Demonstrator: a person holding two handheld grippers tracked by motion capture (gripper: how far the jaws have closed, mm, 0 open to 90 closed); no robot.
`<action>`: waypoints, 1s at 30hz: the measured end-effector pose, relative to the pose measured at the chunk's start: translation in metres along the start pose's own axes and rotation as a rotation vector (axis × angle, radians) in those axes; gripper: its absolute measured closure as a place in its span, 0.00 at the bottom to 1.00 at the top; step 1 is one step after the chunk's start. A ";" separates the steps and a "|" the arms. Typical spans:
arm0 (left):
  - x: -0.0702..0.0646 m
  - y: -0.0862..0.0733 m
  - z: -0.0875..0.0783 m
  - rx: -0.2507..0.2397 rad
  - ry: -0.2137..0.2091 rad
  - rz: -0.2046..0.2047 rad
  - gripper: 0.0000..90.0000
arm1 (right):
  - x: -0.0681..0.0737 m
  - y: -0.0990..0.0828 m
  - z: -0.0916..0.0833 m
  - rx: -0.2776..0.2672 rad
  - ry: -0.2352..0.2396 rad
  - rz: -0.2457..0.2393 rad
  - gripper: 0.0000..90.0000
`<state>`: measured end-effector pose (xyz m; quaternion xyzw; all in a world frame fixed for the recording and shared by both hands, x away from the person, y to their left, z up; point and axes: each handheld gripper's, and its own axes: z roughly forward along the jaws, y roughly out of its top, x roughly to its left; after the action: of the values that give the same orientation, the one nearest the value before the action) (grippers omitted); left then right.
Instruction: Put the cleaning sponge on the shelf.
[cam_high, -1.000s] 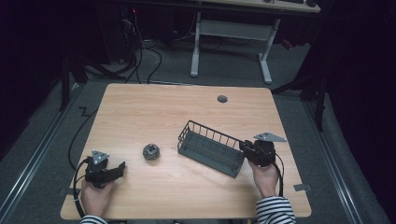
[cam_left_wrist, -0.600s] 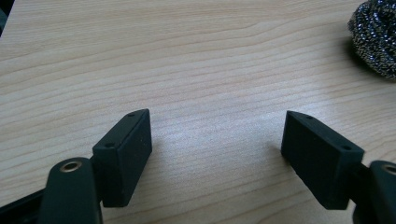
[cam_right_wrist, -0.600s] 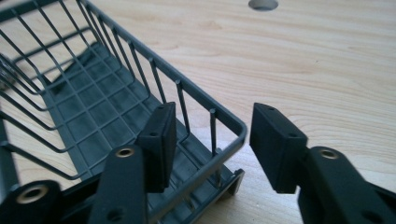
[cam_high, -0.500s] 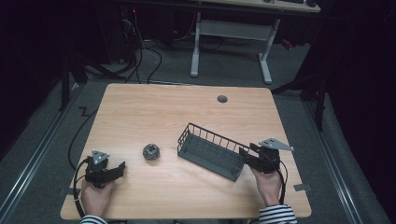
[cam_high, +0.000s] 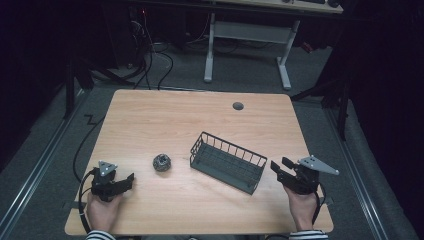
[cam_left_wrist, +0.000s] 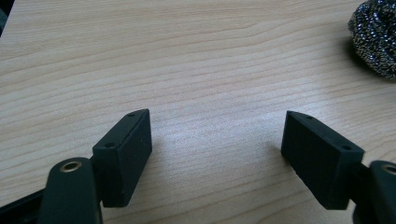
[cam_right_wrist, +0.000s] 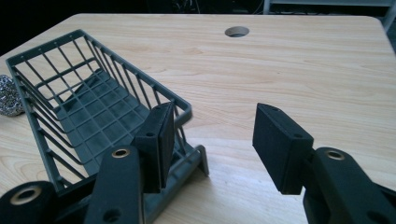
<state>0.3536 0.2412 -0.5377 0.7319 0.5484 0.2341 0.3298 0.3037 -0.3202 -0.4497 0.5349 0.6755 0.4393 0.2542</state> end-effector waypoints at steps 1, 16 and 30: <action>0.000 0.000 0.000 0.000 0.000 0.000 0.28 | -0.001 -0.001 -0.002 0.000 -0.008 0.005 0.54; 0.000 -0.001 -0.001 0.003 -0.017 0.017 0.26 | -0.033 -0.038 0.016 0.065 -0.101 0.081 0.56; -0.003 -0.002 -0.002 0.005 -0.019 0.022 0.24 | -0.035 -0.046 0.049 0.167 -0.167 0.000 0.49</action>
<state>0.3504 0.2393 -0.5378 0.7409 0.5378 0.2294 0.3305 0.3310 -0.3395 -0.5177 0.5889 0.6862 0.3357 0.2641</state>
